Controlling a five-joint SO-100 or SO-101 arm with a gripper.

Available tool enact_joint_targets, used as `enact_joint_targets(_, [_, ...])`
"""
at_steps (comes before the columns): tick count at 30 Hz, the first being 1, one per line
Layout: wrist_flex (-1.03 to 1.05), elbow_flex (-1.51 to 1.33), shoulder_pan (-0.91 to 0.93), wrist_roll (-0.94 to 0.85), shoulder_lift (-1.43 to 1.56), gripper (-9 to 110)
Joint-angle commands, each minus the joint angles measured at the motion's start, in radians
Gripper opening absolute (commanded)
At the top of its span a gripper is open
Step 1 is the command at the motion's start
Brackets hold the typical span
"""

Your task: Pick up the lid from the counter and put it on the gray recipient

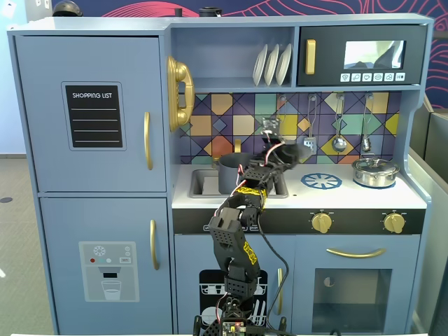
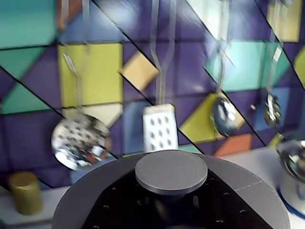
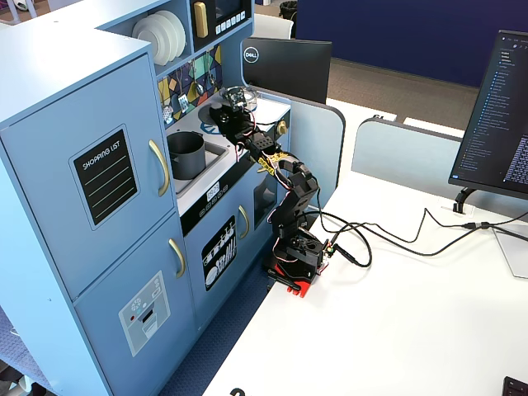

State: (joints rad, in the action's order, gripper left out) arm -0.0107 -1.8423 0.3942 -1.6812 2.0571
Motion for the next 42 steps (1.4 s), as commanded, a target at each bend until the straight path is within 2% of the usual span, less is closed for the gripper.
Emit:
enact_joint_targets(1, [0.035,0.110,-0.066,-0.012,0.089,0])
enact_joint_targets(6, [0.121,0.100,-0.143,0.002,0.133,0])
enact_joint_targets(16, [0.150,0.040,-0.242,0.072,0.150,0])
enact_joint_targets(42, [0.046,-0.040,-0.362,0.066,0.035,0])
